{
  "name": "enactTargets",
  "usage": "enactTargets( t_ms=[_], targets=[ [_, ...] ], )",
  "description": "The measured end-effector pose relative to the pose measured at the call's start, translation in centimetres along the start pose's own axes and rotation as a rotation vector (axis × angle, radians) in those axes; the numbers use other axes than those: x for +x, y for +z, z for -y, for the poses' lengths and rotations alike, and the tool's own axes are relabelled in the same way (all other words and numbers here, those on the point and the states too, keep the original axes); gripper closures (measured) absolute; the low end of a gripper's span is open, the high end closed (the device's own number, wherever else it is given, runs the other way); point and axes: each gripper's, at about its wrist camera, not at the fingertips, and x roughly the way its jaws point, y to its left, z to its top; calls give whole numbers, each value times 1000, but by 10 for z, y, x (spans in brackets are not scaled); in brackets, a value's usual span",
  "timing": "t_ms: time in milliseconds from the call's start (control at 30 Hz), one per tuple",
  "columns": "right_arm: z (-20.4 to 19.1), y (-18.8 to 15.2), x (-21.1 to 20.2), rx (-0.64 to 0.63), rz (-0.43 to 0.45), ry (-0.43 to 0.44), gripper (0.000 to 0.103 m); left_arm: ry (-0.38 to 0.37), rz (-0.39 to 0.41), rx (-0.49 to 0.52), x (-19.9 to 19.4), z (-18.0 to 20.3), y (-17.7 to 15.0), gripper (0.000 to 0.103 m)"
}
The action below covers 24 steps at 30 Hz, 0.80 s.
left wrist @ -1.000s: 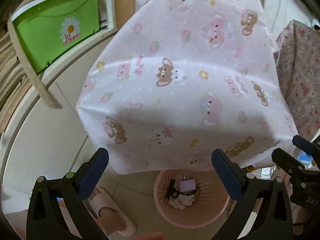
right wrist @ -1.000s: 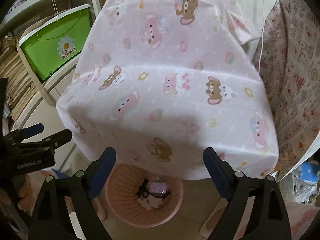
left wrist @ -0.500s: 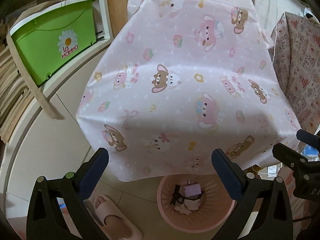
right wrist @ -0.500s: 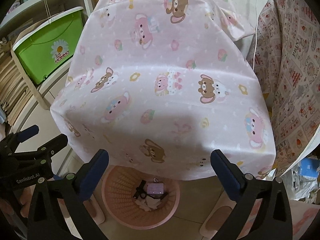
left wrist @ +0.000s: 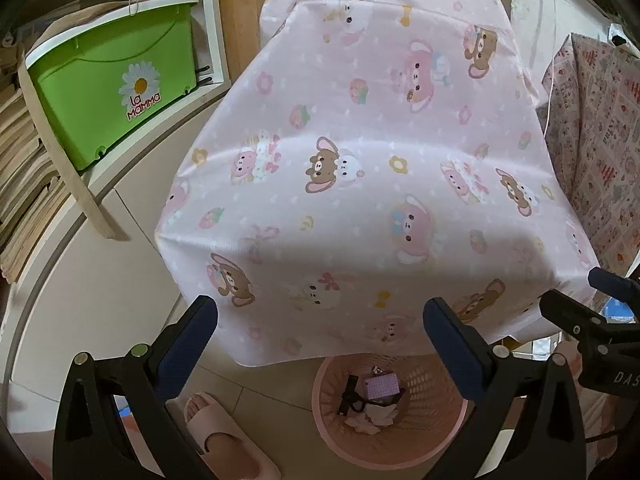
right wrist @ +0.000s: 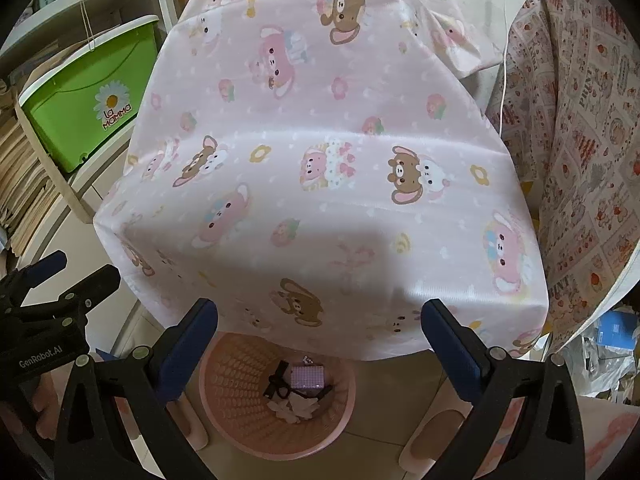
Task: Collect trash
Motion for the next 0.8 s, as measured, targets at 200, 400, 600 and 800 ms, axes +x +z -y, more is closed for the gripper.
enactTargets(
  t_ms=[200,400,600,800],
  targets=[
    [1,1,1,3,1,1,0,7,15,50,-2,8,-2,1],
    [3,1,0,12,4,-2,0,-5,17,45,-2,8,-1,1],
    [5,0,-1,17,5,-2,0,-4,16,45,-1,8,-2,1],
    [5,1,-2,19,7,-4,1,1,14,45,0,8,-2,1]
  ],
)
